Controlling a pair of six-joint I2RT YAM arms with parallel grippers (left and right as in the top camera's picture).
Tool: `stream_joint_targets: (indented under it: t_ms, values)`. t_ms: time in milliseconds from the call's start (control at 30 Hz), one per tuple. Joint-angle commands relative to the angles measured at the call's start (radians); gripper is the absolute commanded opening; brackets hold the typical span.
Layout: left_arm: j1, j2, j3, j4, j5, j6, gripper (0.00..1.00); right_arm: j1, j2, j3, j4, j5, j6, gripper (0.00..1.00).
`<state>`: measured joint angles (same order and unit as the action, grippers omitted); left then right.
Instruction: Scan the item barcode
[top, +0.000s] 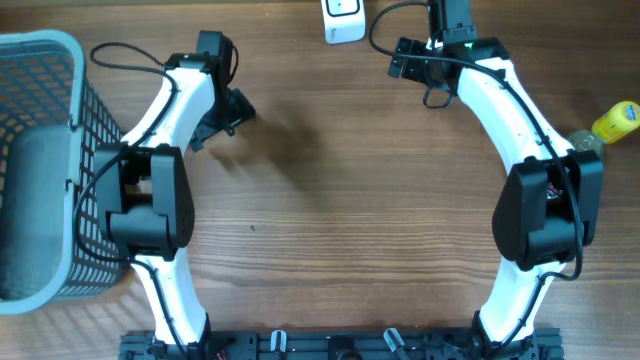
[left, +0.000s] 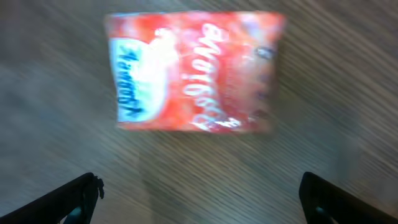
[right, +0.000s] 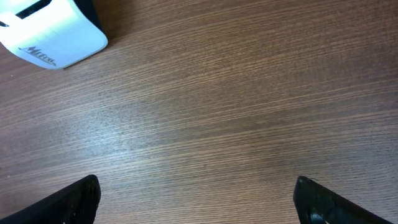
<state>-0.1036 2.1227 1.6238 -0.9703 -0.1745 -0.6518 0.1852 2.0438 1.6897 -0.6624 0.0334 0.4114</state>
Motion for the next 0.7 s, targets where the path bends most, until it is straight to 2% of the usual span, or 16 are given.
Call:
stream_joint_targets:
  t_ms: [0,667]
  values:
    - [0.008,-0.001,-0.009,-0.005,-0.162,-0.010,1.00,0.004,0.000,-0.002,-0.001,-0.005,-0.033,1.00]
    - [0.050,0.001,-0.231,0.401,-0.155,-0.008,0.98,0.004,0.000,-0.002,-0.008,-0.005,-0.045,1.00]
